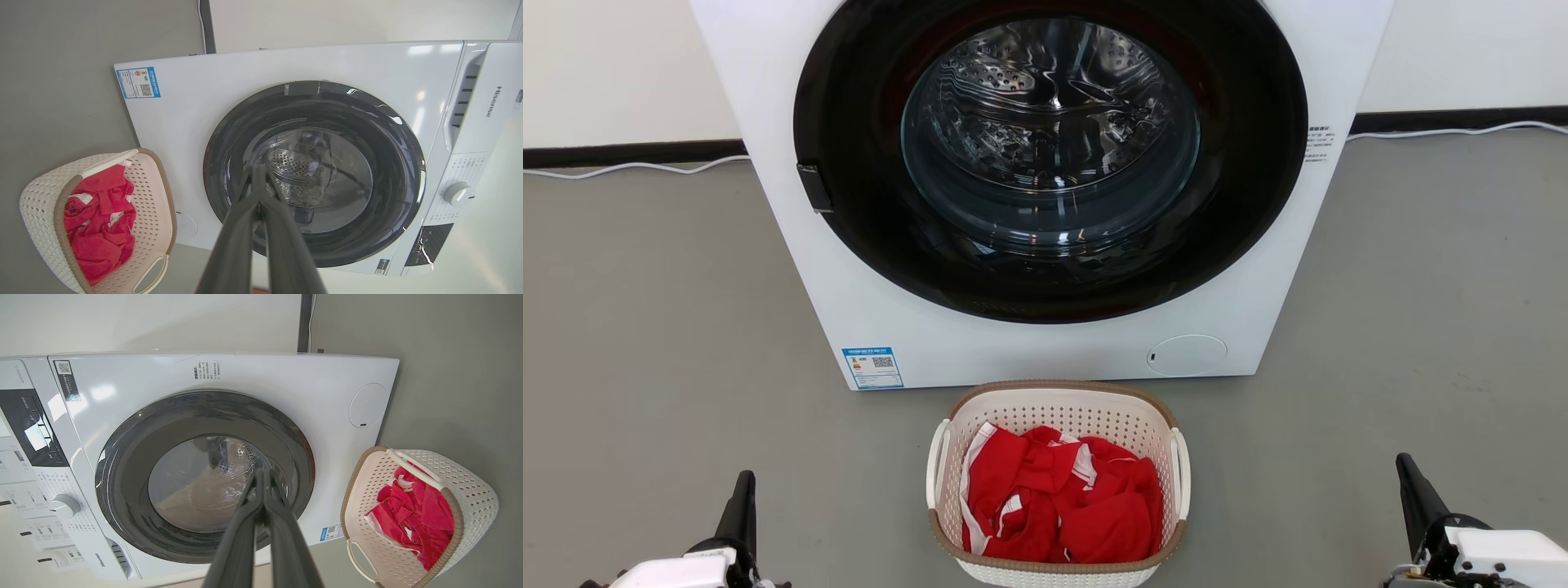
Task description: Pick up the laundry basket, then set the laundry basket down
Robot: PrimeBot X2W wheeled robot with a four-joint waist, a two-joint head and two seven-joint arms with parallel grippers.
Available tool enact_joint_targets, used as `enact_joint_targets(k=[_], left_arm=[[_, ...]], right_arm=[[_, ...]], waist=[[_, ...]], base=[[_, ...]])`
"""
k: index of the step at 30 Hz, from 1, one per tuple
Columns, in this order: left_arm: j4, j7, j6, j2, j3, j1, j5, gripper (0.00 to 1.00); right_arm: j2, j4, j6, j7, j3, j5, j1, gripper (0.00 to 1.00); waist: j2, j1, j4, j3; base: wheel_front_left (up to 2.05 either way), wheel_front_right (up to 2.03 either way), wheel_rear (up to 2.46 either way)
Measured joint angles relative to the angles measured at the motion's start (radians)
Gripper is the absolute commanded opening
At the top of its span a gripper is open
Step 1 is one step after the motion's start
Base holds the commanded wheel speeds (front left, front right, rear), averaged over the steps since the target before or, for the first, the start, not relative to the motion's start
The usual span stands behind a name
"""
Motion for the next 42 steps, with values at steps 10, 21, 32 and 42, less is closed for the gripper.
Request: enact_joint_targets(k=[10, 21, 32, 42], left_arm=[[0.0, 0.0, 0.0, 0.0, 0.0, 0.0, 0.0, 0.0], [0.0, 0.0, 0.0, 0.0, 0.0, 0.0, 0.0, 0.0], [0.0, 0.0, 0.0, 0.0, 0.0, 0.0, 0.0, 0.0], [0.0, 0.0, 0.0, 0.0, 0.0, 0.0, 0.0, 0.0]], right_arm=[[0.0, 0.0, 0.0, 0.0, 0.0, 0.0, 0.0, 0.0], [0.0, 0.0, 0.0, 0.0, 0.0, 0.0, 0.0, 0.0], [0.0, 0.0, 0.0, 0.0, 0.0, 0.0, 0.0, 0.0], [0.0, 0.0, 0.0, 0.0, 0.0, 0.0, 0.0, 0.0]], waist=[[0.0, 0.0, 0.0, 0.0], [0.0, 0.0, 0.0, 0.0], [0.0, 0.0, 0.0, 0.0], [0.0, 0.0, 0.0, 0.0]], base=[[0.0, 0.0, 0.0], [0.0, 0.0, 0.0], [0.0, 0.0, 0.0], [0.0, 0.0, 0.0]])
